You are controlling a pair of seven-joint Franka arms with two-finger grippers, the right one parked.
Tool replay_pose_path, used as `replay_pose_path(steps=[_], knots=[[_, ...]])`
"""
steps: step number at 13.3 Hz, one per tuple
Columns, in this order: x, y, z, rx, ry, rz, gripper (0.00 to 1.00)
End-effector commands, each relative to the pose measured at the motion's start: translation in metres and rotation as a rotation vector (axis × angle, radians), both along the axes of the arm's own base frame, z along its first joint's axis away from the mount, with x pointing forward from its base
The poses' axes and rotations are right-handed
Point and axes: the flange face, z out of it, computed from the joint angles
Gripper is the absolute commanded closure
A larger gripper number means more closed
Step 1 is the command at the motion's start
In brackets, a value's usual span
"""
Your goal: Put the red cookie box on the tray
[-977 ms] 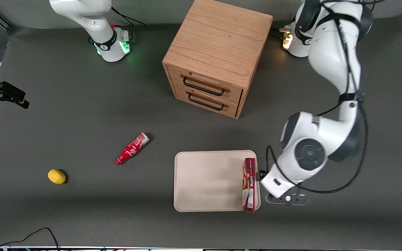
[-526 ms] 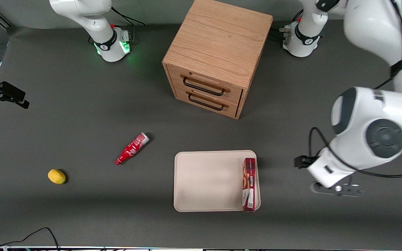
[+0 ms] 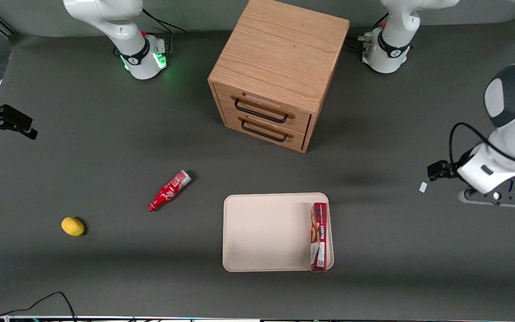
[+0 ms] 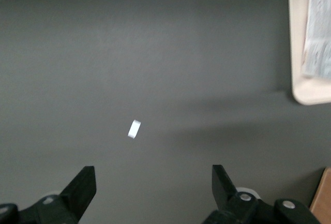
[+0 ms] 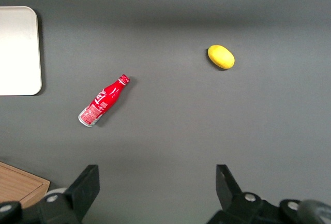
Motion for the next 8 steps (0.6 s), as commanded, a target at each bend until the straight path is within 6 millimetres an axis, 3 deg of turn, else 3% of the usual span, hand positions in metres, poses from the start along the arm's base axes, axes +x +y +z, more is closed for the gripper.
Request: replay_pose_path(steps=[1,2,8], knots=[[-0.042,0.030,0.023,0.000,0.001,-0.047,0.00],[-0.043,0.038,0.031,-0.002,0.017,-0.045,0.00],[-0.034,0.038,0.088,0.000,0.046,-0.033,0.00]])
